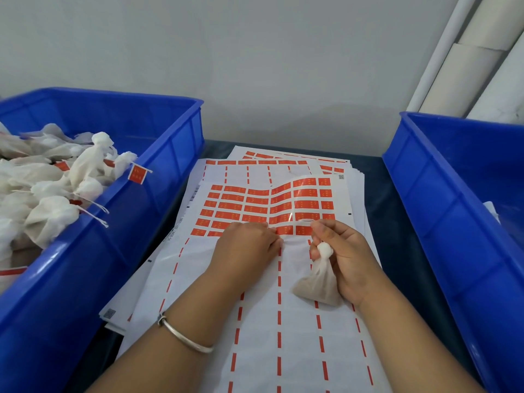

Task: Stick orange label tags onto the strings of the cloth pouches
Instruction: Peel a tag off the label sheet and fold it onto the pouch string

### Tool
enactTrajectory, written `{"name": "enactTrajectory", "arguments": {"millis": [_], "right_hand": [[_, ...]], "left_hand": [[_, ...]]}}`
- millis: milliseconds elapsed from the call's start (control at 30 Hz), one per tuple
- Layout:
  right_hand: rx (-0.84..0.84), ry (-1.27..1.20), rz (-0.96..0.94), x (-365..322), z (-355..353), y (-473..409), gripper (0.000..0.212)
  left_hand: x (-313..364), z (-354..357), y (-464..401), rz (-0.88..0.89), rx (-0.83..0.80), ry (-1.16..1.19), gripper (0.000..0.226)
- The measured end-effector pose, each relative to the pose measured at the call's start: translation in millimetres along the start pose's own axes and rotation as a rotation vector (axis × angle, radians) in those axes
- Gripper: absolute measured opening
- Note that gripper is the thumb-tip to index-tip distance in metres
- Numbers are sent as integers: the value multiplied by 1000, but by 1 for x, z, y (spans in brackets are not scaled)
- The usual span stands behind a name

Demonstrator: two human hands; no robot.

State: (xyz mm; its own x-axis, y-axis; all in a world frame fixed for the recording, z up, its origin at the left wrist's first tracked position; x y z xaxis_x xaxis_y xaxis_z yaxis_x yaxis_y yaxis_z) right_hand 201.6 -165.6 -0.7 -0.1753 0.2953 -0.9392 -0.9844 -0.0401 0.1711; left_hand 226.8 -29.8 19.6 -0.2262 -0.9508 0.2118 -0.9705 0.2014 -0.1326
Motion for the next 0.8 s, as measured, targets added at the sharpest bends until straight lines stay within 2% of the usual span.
{"name": "enactTrajectory", "arguments": {"millis": [133,333,600,800], "right_hand": [[-11,-19,4,0,1,0,25],[-15,-16,-2,0,1,0,28],[-13,-3,-1,-1,2,0,18],[-15,10,-12,-2,2,0,28]], "left_hand": [[-8,-7,0,-46,63,27,31],[-12,-6,4,-53,71,158,32],[-3,-2,2,-50,-42,27,32],[-2,-5,3,-74,-66,-7,32]]}}
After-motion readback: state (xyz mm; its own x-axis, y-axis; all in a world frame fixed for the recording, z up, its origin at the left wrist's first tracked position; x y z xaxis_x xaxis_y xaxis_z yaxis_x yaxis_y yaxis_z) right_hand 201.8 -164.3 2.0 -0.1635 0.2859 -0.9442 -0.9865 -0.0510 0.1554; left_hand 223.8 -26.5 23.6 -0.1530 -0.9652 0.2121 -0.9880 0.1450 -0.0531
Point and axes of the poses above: each hand's wrist, its own y-axis away from the middle knuckle, its own z-axis out of the palm, x = y × z, the point moved 9 cm from there along -y, towards the middle knuckle, and after that the axes turned 4 degrees about -z, right-handed, at the moved point
